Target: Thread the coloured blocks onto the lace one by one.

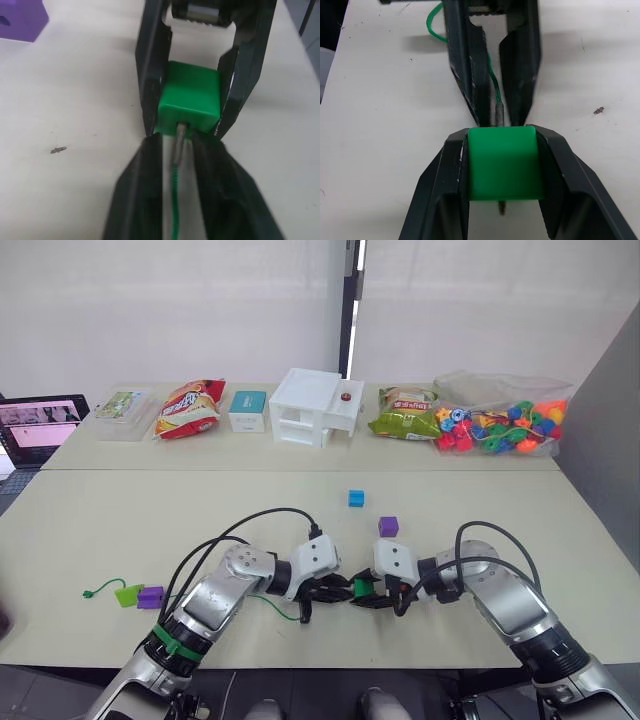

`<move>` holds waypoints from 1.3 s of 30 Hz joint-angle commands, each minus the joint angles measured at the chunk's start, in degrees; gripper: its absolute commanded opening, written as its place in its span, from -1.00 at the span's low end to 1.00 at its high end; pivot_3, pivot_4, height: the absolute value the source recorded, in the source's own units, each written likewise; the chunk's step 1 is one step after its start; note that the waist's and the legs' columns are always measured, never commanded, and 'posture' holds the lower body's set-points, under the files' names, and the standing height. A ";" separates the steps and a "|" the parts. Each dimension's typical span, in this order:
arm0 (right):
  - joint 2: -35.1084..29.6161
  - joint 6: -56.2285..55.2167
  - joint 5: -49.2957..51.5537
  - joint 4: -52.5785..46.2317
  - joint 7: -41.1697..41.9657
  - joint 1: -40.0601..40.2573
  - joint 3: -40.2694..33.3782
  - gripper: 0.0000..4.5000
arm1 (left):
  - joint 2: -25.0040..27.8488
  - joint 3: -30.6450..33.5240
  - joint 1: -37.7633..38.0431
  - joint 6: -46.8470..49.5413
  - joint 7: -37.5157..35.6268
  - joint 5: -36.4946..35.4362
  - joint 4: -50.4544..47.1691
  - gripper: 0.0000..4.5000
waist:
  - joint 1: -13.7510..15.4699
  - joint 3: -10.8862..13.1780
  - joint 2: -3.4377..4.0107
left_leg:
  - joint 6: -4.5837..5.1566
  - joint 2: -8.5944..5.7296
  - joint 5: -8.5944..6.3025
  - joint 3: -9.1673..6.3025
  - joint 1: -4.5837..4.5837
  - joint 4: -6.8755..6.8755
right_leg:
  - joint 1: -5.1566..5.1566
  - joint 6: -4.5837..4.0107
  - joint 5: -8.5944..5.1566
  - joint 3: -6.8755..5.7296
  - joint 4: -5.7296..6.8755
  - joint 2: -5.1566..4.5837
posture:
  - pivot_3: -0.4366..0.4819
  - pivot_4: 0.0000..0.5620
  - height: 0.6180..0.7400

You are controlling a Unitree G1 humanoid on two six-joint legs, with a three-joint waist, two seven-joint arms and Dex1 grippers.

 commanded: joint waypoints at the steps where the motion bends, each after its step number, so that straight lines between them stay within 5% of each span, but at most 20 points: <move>1: 0.87 -0.22 0.65 -1.58 0.25 0.75 1.73 -0.47 | 1.08 4.12 0.03 3.74 0.26 -3.96 -5.87 0.00 | -0.07 0.00 0.00 | 0.00 0.00 0.00 0.00 0.00 0.00 | 0.00 0.00 0.00 0.00 0.00 0.00 | -0.05 -0.47 1.00; 9: 0.92 -0.23 0.82 -1.92 -0.01 1.33 1.65 -0.47 | 8.26 4.92 7.31 4.44 0.00 -4.47 -9.95 0.00 | -1.06 0.00 0.00 | 0.01 0.02 0.00 -0.04 0.04 -0.08 | 0.00 0.00 0.00 0.00 0.03 0.02 | -0.05 -0.47 1.00; 17: 0.88 0.08 1.05 -2.08 0.35 0.65 1.64 -0.47 | 7.10 1.73 9.52 -0.25 2.47 -0.57 -4.83 0.00 | -1.02 -0.01 0.01 | 0.00 0.02 0.00 -0.03 0.05 -0.07 | 0.04 0.00 0.00 0.00 -0.01 0.01 | -0.05 -0.47 1.00; 24: 0.35 0.74 1.29 -3.00 0.38 0.86 1.24 -0.47 | 6.20 1.62 10.05 -1.48 2.76 -1.06 -2.92 -0.94 | -1.05 -0.04 0.01 | 0.01 0.02 -0.01 -0.04 0.07 -0.07 | 0.05 0.00 0.00 -0.01 0.00 0.01 | -0.05 -0.47 1.00; 39: -0.52 2.76 1.55 -5.11 -0.49 2.09 0.89 -0.47 | -1.39 -3.31 2.91 -4.93 1.86 0.59 2.04 -0.98 | -0.13 -0.04 0.01 | 0.01 -0.02 -0.01 -0.03 0.02 -0.02 | 0.06 0.00 0.00 0.00 -0.04 0.00 | -0.05 -0.47 1.00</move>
